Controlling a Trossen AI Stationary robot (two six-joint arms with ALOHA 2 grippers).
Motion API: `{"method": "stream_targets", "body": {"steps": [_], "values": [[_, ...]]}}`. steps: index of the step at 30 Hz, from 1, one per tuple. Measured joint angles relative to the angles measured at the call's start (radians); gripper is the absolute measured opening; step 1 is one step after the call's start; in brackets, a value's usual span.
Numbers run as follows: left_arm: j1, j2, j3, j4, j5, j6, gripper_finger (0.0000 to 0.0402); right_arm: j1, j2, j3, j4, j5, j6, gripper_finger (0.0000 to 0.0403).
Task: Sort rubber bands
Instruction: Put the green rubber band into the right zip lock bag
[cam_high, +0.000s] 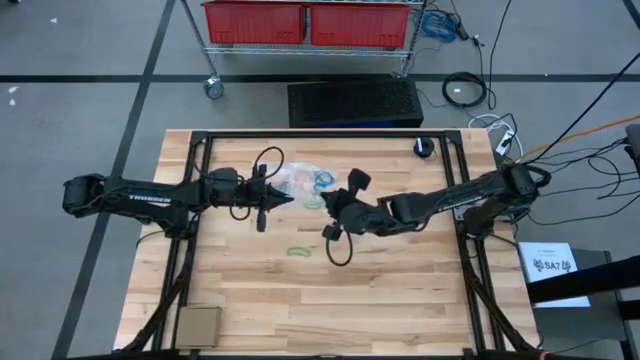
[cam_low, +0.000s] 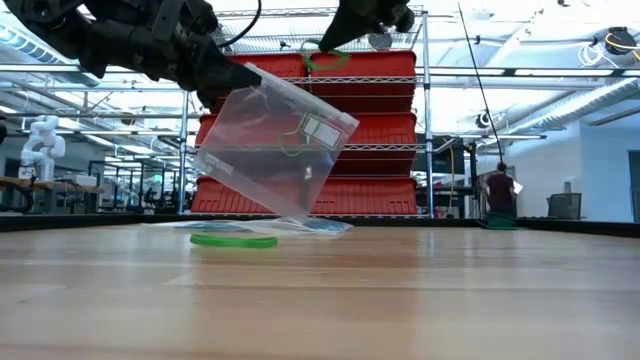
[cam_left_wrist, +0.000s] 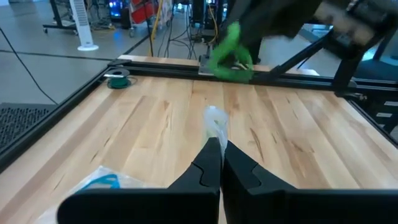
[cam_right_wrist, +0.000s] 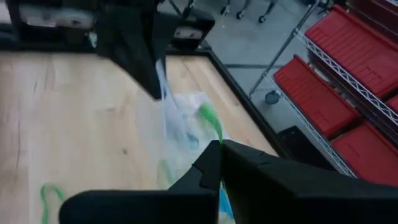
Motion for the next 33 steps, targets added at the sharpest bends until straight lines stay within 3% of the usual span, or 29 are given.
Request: {"method": "stream_targets", "body": {"steps": [13, 24, 30, 33], "values": [[0.0, 0.0, 0.0, 0.027, 0.031, -0.023, 0.0, -0.048, 0.055, 0.0, 0.022, -0.053, -0.079, 0.0], [0.0, 0.0, 0.0, 0.039, 0.031, -0.027, 0.0, -0.105, 0.072, 0.0, 0.058, -0.308, -0.074, 0.0], [-0.001, 0.0, 0.0, 0.039, 0.031, -0.027, 0.0, -0.122, 0.083, 0.0, 0.055, -0.39, -0.054, 0.0], [-0.001, 0.0, 0.0, 0.039, 0.031, -0.027, 0.0, -0.12, 0.079, 0.0, 0.042, -0.347, -0.047, 0.0]]}}
